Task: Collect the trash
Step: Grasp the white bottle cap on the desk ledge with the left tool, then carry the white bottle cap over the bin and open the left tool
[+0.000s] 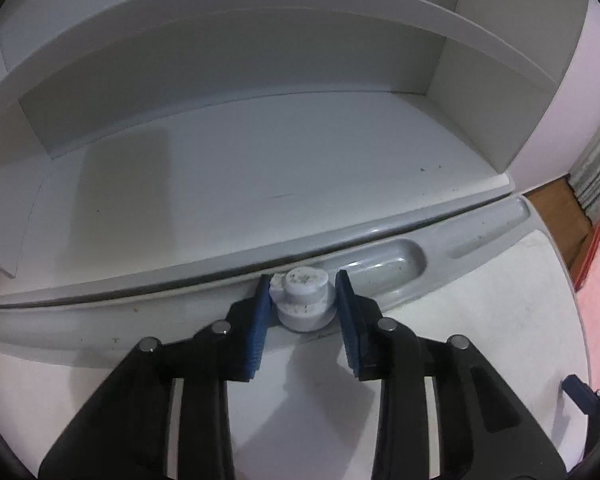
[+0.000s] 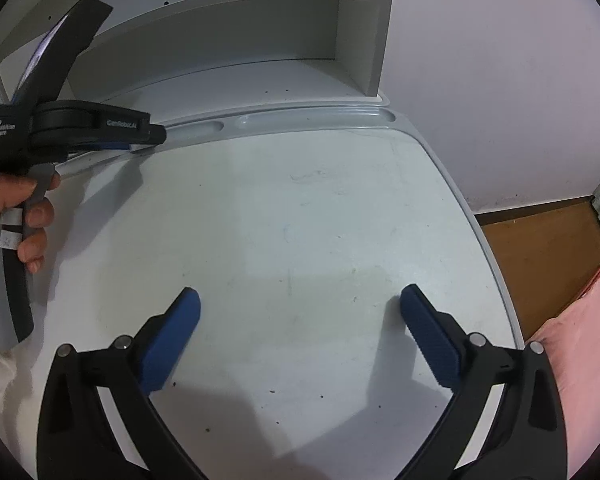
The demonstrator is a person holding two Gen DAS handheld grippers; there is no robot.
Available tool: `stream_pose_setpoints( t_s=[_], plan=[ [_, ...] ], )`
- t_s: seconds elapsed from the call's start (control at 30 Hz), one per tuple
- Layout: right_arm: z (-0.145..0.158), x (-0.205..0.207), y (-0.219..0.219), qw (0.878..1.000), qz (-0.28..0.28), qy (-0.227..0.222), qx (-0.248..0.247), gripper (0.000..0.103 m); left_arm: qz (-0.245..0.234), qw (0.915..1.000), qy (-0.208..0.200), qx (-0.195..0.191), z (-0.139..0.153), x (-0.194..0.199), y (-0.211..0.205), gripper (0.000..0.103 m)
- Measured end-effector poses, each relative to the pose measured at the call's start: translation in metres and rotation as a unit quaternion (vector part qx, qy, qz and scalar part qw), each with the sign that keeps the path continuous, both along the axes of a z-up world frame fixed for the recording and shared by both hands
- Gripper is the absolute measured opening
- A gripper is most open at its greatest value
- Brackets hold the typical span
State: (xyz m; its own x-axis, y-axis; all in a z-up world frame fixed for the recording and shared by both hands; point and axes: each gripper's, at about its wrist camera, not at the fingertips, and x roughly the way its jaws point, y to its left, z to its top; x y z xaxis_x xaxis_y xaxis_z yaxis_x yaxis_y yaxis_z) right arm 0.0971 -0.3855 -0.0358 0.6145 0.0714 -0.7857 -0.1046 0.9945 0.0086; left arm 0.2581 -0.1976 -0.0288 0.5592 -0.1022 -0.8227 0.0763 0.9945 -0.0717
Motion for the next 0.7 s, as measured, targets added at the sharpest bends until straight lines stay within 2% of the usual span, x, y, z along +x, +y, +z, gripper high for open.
stream_pose_setpoints(
  t_s=[0.1,0.17,0.23,0.27,0.33,0.4,0.5,0.63,0.7],
  plan=[
    [-0.001,0.001,0.002,1.000,0.007,-0.001,0.003,0.094,0.003,0.9997,-0.003,-0.022,0.003,-0.007,0.004,0.030],
    [0.001,0.000,0.005,1.000,0.017,-0.006,0.002,0.085,-0.004,0.9996,-0.007,-0.026,0.007,-0.018,0.006,0.030],
    [0.003,-0.003,0.006,1.000,0.023,-0.016,0.003,0.062,-0.008,0.9995,-0.011,-0.028,0.010,-0.026,0.006,0.030],
    [0.005,-0.003,0.006,1.000,0.022,-0.019,0.003,0.058,-0.010,0.9994,-0.013,-0.029,0.011,-0.031,0.006,0.030],
    [0.006,-0.003,0.005,1.000,0.020,-0.022,0.005,0.038,-0.014,0.9994,-0.016,-0.027,0.013,-0.040,0.006,0.030],
    [0.007,-0.003,0.004,0.999,0.018,-0.026,0.009,0.024,-0.019,0.9994,-0.019,-0.022,0.015,-0.051,0.005,0.031],
    [0.006,-0.002,0.001,0.999,0.014,-0.025,0.015,0.015,-0.028,0.9992,-0.023,-0.017,0.019,-0.067,0.002,0.031],
    [0.006,-0.001,-0.005,0.999,0.005,-0.026,0.028,0.014,-0.042,0.9986,-0.027,-0.018,0.024,-0.087,0.001,0.031],
    [0.006,-0.001,-0.011,0.998,0.007,-0.024,0.051,0.014,-0.051,0.9981,-0.031,-0.017,0.028,-0.100,-0.002,0.031]
  ],
)
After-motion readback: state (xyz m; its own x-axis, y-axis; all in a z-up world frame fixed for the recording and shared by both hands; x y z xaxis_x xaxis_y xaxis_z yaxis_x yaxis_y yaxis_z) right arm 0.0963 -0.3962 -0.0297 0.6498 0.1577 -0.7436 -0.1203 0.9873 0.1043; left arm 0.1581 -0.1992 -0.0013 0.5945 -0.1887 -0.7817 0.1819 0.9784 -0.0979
